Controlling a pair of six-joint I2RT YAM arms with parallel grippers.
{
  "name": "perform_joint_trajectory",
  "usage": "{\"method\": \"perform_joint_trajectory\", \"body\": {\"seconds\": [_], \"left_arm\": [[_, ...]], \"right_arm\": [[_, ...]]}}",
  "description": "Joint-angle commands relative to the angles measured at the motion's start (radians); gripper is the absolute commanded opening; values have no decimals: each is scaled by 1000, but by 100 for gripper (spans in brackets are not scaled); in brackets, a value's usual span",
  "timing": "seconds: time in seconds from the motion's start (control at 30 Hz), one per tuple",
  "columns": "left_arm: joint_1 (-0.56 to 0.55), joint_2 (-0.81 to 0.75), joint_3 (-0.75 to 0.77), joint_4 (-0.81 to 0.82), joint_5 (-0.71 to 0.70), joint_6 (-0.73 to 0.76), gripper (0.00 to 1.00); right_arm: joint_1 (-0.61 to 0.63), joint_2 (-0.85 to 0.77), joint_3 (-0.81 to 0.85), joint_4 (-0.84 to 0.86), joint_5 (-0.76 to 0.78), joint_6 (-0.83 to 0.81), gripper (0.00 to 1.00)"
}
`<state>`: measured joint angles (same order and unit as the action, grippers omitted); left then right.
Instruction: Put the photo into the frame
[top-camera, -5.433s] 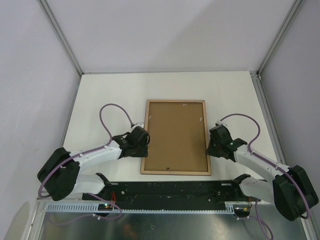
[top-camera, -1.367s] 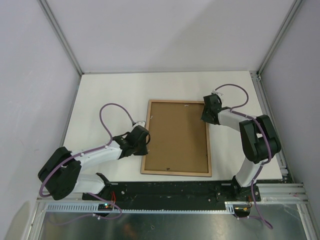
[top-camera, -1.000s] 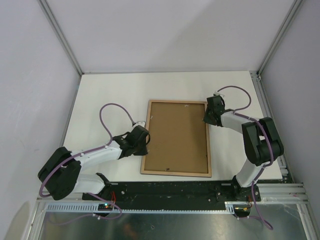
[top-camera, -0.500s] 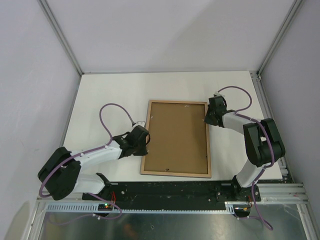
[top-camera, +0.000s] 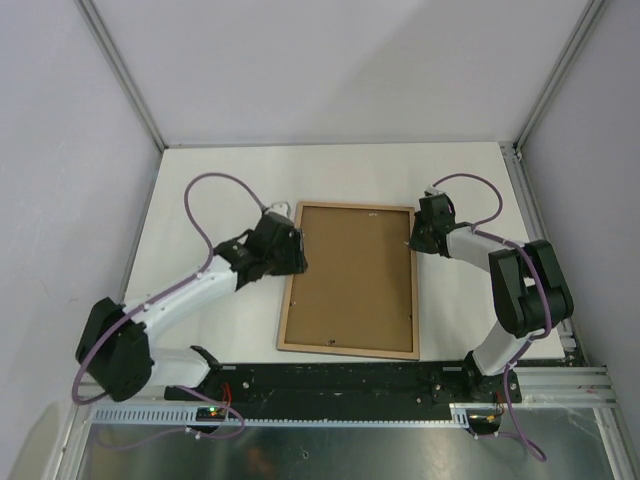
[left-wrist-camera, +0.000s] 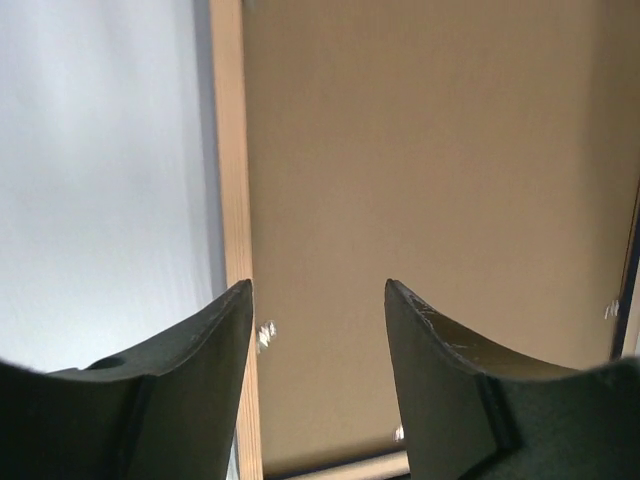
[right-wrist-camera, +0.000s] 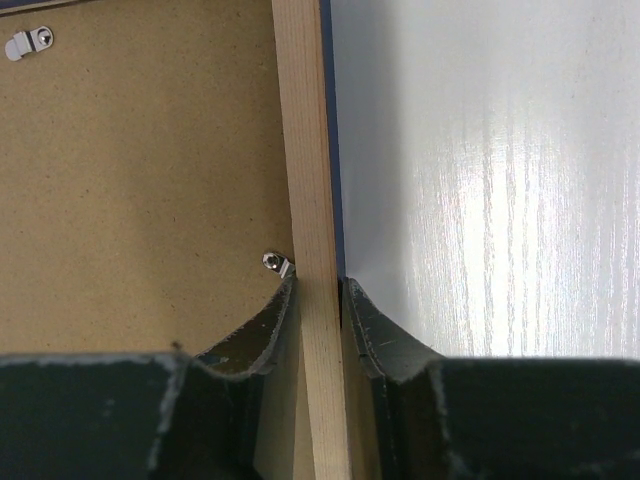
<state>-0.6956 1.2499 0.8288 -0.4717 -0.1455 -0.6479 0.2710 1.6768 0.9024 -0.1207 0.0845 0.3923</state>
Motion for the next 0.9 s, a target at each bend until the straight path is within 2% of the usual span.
{"method": "perform_joint_trajectory", "body": {"seconds": [0.0,0.23,0.4,0.6,0.87], "left_arm": [[116,147,168,0,-21,113,60],[203,444,419,-23,-14,297,60],[227,586,515,-25,11,361,59],[247,670,571,-26,39,387,57],[253,701,567,-25,65,401,54]], "right_arm": [[4,-24,-20,-28,-38,-23,0],[8,-26,-20,-33,-70,-42,0],[9,-29,-21,-32,-102,-47,0],[9,-45,-32,-28,-115,-46,0],[4,-42,-42,-21,-134,-42,0]]}}
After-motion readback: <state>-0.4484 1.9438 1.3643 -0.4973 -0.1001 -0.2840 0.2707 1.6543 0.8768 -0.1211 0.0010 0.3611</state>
